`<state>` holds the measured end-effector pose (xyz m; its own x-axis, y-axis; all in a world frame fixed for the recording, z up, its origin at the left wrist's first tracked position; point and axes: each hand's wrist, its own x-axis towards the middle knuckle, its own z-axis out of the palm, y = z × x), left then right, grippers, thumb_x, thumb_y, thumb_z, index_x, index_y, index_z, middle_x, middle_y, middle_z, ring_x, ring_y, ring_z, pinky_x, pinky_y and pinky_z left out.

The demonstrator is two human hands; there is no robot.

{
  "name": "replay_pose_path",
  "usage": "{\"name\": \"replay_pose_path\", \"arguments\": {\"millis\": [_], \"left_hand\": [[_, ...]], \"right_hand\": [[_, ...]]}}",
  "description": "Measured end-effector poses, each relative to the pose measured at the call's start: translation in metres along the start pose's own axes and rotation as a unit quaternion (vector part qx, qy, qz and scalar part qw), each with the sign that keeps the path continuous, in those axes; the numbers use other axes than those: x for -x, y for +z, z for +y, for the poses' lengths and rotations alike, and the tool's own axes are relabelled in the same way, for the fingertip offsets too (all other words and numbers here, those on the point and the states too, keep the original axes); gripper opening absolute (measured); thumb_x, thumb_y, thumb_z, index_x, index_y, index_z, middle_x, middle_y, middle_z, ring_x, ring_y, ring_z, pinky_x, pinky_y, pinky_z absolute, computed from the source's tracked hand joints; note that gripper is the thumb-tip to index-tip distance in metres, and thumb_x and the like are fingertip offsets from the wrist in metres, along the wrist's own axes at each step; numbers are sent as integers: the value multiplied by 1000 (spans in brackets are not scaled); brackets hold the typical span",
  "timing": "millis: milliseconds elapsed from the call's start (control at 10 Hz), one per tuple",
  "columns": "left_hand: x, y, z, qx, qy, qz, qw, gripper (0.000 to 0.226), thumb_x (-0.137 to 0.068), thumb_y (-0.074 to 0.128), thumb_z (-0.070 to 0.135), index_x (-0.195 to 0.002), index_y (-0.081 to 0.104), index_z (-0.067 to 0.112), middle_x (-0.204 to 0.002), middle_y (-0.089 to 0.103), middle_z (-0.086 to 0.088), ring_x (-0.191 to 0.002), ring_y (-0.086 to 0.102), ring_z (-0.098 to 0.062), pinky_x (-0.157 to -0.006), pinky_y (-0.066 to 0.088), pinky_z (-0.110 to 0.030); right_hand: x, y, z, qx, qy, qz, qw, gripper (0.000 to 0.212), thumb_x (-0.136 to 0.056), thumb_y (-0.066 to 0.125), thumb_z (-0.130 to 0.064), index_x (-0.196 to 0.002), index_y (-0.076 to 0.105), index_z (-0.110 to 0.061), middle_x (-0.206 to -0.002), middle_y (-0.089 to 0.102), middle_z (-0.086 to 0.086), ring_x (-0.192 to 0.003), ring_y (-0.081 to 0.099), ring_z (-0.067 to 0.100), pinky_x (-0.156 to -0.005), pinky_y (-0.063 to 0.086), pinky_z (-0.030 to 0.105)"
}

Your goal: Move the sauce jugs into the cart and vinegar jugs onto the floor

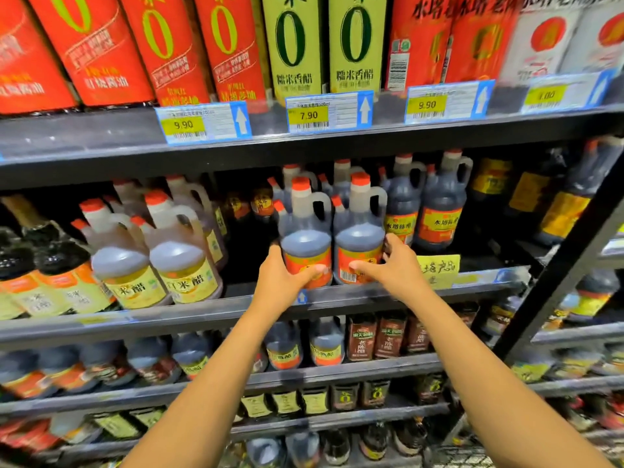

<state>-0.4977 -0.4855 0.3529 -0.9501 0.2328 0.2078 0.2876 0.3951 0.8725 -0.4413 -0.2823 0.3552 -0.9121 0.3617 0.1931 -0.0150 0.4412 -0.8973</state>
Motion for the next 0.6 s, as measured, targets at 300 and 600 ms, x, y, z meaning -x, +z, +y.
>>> {"name": "replay_pose_path", "arguments": {"millis": [300, 600], "left_hand": [[-1, 2, 0, 9, -1, 7, 1000, 56, -70, 81, 35, -108, 43, 17, -104, 56, 3, -92, 57, -13, -64, 43, -11], [37, -25, -10, 3, 24, 62, 998, 96, -71, 73, 54, -147, 25, 21, -151, 32, 5, -138, 31, -13, -111, 32, -36]], "right_hand": [[6, 6, -3, 7, 9, 33, 999, 60, -70, 83, -28, -118, 51, -14, -120, 61, 2, -101, 54, 12, -87, 45, 25], [28, 23, -17, 34, 59, 112, 991, 83, -71, 81, -34, -140, 39, -12, -138, 51, 5, -127, 47, 24, -101, 41, 36]]}}
